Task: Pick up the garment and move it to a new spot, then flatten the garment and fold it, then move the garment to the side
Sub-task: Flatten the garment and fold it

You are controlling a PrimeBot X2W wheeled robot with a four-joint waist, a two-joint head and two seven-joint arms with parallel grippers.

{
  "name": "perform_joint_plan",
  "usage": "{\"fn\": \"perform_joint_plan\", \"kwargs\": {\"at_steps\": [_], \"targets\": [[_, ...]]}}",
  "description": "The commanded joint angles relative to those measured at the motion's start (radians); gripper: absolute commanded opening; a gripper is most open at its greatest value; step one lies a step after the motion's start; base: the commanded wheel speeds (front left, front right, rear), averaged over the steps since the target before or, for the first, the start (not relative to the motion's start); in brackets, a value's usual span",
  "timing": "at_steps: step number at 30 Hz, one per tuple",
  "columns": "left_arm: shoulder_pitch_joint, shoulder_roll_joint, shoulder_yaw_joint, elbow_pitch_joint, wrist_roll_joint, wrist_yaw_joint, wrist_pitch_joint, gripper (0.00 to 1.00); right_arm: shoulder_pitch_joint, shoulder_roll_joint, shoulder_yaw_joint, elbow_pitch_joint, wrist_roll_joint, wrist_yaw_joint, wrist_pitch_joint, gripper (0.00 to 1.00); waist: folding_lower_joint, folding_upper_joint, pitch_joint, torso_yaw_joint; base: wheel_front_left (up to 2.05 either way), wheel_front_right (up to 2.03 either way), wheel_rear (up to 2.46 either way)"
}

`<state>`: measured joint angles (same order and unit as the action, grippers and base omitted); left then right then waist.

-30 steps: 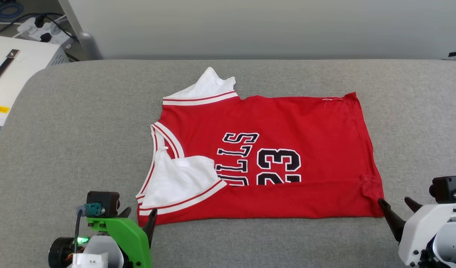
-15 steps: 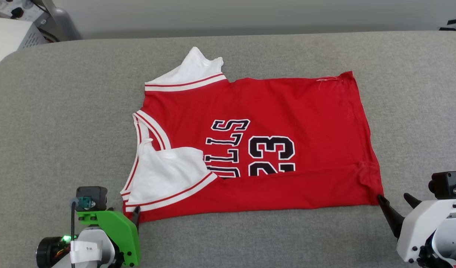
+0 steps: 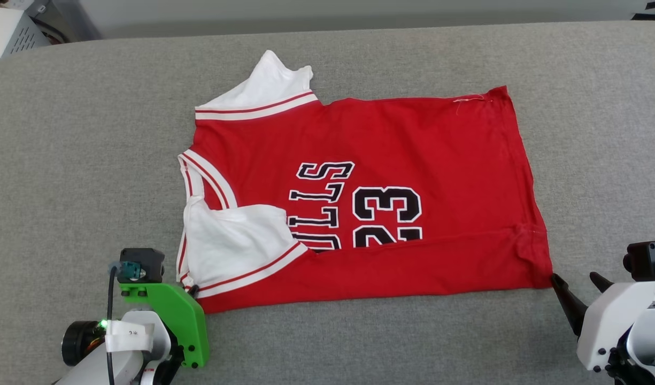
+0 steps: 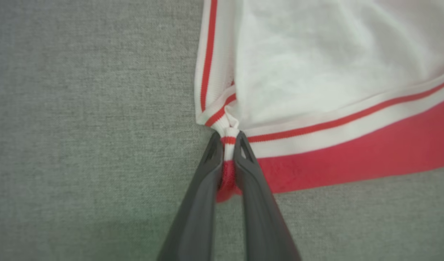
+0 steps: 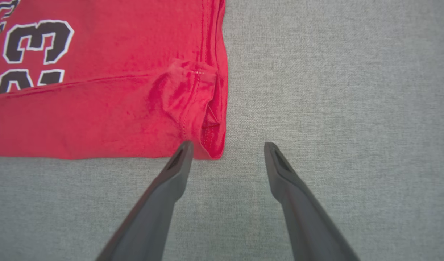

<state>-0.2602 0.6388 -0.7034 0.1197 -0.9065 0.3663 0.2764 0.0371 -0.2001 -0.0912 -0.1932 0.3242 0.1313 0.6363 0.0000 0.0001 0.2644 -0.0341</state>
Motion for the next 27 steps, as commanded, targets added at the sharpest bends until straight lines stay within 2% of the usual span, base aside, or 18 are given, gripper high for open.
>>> {"fn": "perform_joint_plan", "kwargs": {"at_steps": [1, 13, 18, 25, 26, 27], "targets": [[0.035, -0.019, -0.035, 0.027, -0.009, -0.005, 0.022, 0.0, -0.016, -0.007, -0.002, 0.007, -0.013, -0.001, -0.004, 1.0, 0.0, -0.0001, -0.014, 0.015, 0.0, 0.0, 0.0], [0.013, -0.003, -0.008, -0.12, 0.028, 0.004, -0.054, 0.0, -0.052, -0.014, 0.006, 0.11, -0.016, -0.001, 0.026, 1.0, 0.0, -0.0001, -0.049, 0.091, 0.0, 0.0, 0.0], [0.012, 0.013, -0.009, -0.189, 0.045, 0.02, -0.054, 0.0, -0.081, -0.002, -0.021, 0.18, -0.024, -0.001, 0.033, 1.0, 0.0, -0.0001, -0.039, 0.113, 0.0, 0.0, 0.0], [0.017, 0.024, -0.016, -0.221, 0.047, 0.02, -0.045, 0.0, -0.112, 0.011, -0.026, 0.272, -0.018, -0.001, 0.035, 1.0, 0.0, -0.0001, -0.015, 0.123, 0.0, 0.0, 0.0], [0.017, 0.026, -0.017, -0.221, 0.048, 0.02, -0.043, 0.0, -0.115, 0.011, -0.021, 0.285, -0.017, -0.001, 0.039, 0.94, 0.0, -0.0001, -0.011, 0.123, 0.0, 0.0, 0.0], [0.017, 0.026, -0.018, -0.221, 0.048, 0.019, -0.043, 0.0, -0.119, 0.013, -0.021, 0.294, -0.014, -0.001, 0.038, 0.46, 0.0, -0.0001, -0.009, 0.123, 0.0, 0.0, 0.0]]}}
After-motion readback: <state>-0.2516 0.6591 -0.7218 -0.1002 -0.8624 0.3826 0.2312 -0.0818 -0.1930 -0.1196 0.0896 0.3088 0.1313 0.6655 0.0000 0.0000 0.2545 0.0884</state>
